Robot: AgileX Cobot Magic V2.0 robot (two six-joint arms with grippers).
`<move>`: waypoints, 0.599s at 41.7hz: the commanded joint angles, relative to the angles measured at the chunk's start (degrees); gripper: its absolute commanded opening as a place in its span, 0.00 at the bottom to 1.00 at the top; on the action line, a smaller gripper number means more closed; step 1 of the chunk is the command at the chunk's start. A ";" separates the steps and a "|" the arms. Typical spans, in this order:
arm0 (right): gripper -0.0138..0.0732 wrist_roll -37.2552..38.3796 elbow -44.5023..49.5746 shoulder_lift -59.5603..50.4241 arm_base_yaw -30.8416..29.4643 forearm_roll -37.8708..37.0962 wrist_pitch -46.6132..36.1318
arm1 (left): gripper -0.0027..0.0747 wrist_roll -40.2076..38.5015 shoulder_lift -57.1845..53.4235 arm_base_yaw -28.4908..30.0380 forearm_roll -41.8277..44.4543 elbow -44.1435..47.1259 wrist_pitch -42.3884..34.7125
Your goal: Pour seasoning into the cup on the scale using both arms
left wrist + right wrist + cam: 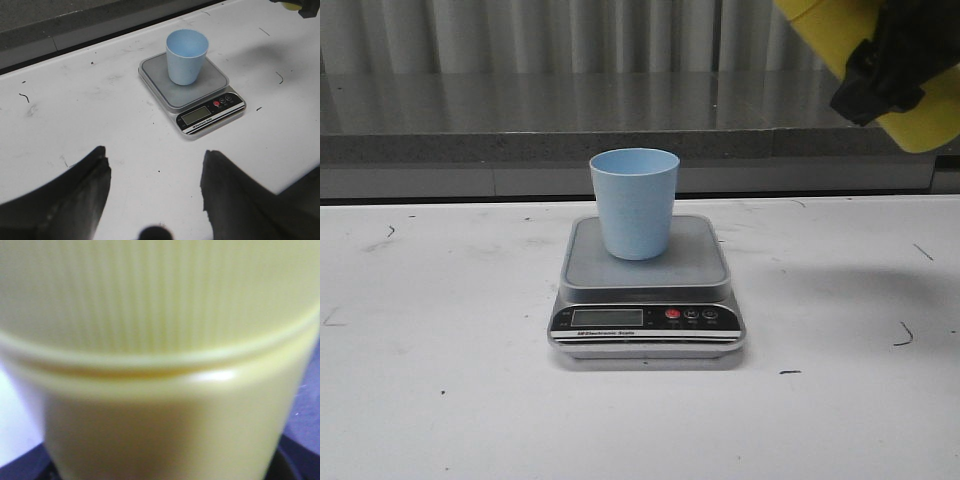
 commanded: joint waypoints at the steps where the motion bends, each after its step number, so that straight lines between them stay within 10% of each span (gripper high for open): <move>1: 0.51 -1.03 -6.30 -0.88 4.79 -10.46 6.08 | 0.55 -0.25 0.05 -0.31 -0.25 -1.50 -3.81; 25: 0.51 -0.92 -13.64 12.77 16.59 -42.49 28.35 | 0.55 -0.25 0.05 -0.31 -0.25 -1.50 -3.81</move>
